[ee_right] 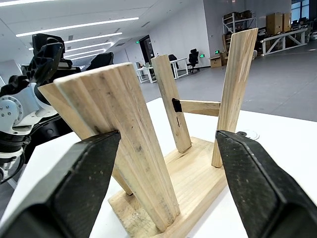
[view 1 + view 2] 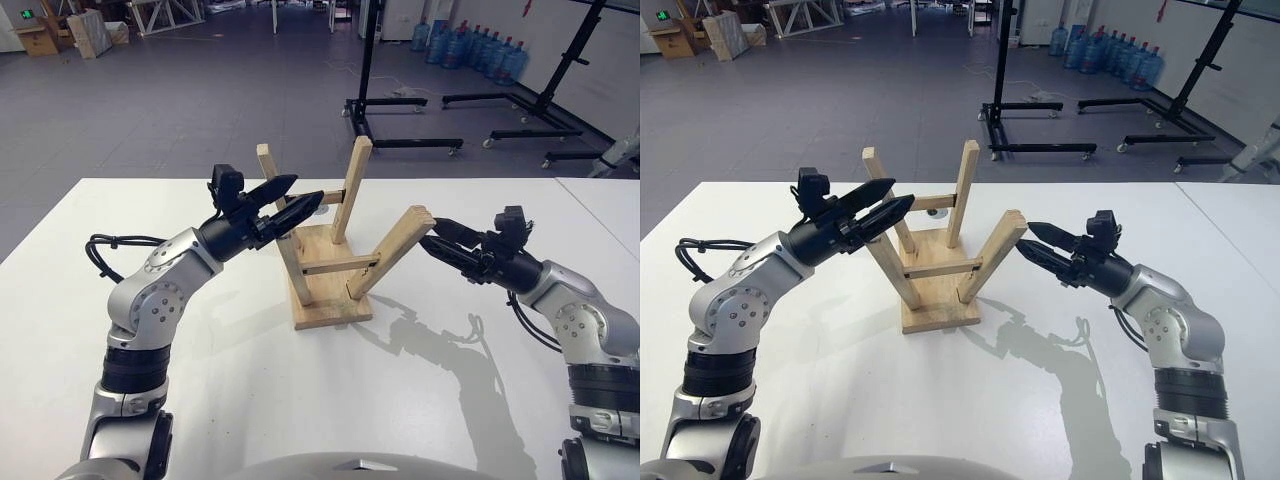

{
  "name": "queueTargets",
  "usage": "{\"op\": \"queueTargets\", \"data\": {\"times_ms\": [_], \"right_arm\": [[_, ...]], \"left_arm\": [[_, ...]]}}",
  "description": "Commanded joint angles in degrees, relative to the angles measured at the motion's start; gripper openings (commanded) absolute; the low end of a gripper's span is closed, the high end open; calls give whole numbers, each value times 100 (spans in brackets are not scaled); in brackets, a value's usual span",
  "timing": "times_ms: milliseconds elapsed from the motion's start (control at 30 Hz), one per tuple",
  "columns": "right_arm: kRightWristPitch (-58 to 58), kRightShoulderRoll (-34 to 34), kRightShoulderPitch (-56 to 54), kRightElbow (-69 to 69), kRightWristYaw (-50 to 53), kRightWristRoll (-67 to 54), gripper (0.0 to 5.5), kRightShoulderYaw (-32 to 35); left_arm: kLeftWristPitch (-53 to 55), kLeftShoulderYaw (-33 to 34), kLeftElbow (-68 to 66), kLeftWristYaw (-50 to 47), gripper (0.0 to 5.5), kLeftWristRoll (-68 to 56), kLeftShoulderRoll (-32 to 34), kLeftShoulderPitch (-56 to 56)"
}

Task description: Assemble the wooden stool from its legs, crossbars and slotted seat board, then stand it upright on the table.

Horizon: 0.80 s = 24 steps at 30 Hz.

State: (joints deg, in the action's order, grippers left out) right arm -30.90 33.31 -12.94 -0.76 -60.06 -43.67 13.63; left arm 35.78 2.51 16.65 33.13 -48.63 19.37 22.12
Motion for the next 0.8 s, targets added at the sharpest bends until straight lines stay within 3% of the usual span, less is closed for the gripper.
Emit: {"op": "queueTargets", "data": {"times_ms": [33,167,333,500,800], "right_arm": [[-112,-533,-210,630,-608,-15,357,-1186],[-65,-360,-111,552,-622,44,357,-978],[128,-21,201,387,-521,104,357,-459],[79,-7,356,434,-60,-318,357,380],[275,-203,105,476,580,-525,357,865]], "left_arm": [[413,-1035,-246,157,408,193,-516,223],[344,-1056,-363,185,408,286,-481,278],[296,-571,-222,42,408,215,-283,328],[168,-59,-161,230,408,133,79,551],[182,276,-222,202,408,124,194,977]]}}
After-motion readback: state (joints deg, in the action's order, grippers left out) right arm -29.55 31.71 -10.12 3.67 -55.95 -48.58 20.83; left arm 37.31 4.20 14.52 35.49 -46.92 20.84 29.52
